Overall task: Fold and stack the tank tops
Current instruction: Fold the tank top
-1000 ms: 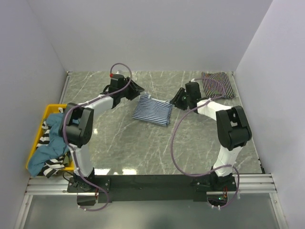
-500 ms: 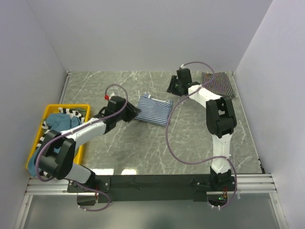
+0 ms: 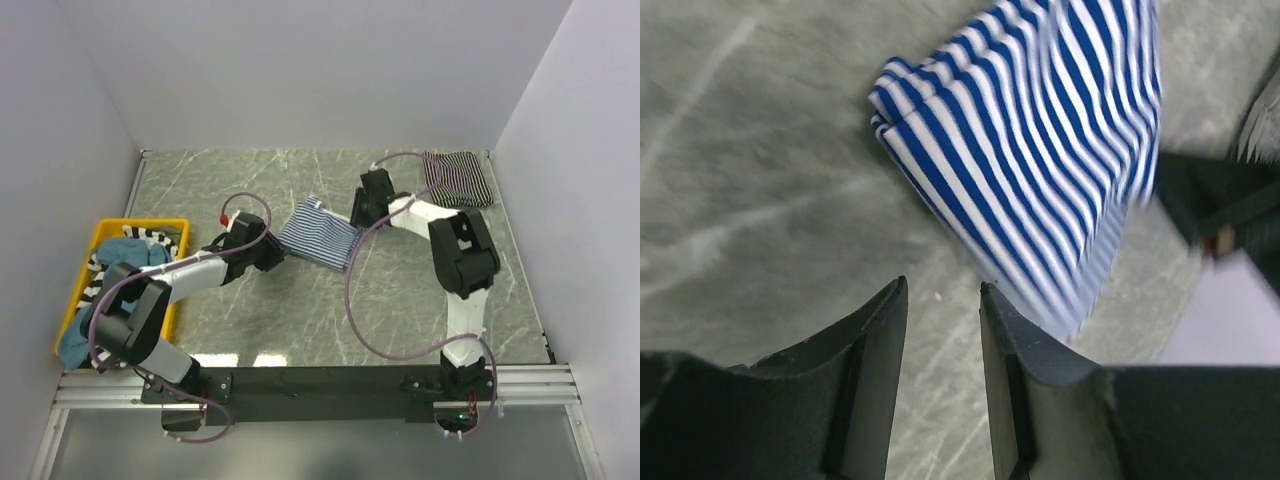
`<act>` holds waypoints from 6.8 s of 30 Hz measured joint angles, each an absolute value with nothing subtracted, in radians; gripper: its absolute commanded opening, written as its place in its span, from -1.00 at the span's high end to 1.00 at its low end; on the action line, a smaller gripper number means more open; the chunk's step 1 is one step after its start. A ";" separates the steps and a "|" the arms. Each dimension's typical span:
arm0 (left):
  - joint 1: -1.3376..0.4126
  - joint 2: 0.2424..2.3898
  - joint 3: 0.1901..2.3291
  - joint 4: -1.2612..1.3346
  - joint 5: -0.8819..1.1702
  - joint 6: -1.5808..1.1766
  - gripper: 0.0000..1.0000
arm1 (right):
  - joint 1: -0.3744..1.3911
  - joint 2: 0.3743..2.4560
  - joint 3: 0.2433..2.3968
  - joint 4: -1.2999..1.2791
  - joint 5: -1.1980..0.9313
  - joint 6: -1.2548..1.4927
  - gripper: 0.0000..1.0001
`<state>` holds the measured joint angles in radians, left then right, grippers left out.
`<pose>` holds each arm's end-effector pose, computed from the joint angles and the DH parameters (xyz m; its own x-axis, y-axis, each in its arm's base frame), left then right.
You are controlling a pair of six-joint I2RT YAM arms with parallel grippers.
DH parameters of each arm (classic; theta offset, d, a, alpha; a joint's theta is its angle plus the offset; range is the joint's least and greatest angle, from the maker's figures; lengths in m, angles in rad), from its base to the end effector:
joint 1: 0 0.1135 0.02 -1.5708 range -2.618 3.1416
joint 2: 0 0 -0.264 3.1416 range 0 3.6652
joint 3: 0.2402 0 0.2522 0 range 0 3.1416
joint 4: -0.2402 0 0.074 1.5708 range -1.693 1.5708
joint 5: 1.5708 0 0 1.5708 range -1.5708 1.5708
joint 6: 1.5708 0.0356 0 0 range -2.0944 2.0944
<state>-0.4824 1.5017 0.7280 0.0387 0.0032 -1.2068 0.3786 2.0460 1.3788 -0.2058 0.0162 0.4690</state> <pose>0.2659 -0.1394 0.1751 -0.6470 -0.7160 -0.2621 -0.3892 0.6057 -0.6940 0.4098 0.1624 0.1598 -0.7978 0.1690 -0.5788 0.0008 0.9602 0.2793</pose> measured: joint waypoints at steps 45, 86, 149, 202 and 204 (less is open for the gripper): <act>-0.414 1.645 0.850 -0.004 0.064 -1.067 0.24 | 0.541 1.749 0.913 0.084 -0.117 0.603 0.79; -0.506 1.745 0.925 -0.005 0.090 -0.990 0.14 | 0.450 1.528 0.847 -0.081 0.013 0.604 1.00; -0.673 1.913 1.071 0.079 0.149 -0.911 0.52 | 0.378 1.513 0.638 0.044 -0.047 0.787 0.20; -0.642 2.160 1.585 -0.329 0.044 -0.619 0.15 | 0.889 0.511 0.173 -0.202 0.162 1.422 -0.20; -0.640 2.169 1.601 -0.336 0.054 -0.598 0.15 | 0.926 0.557 0.150 -0.168 0.177 1.483 -0.22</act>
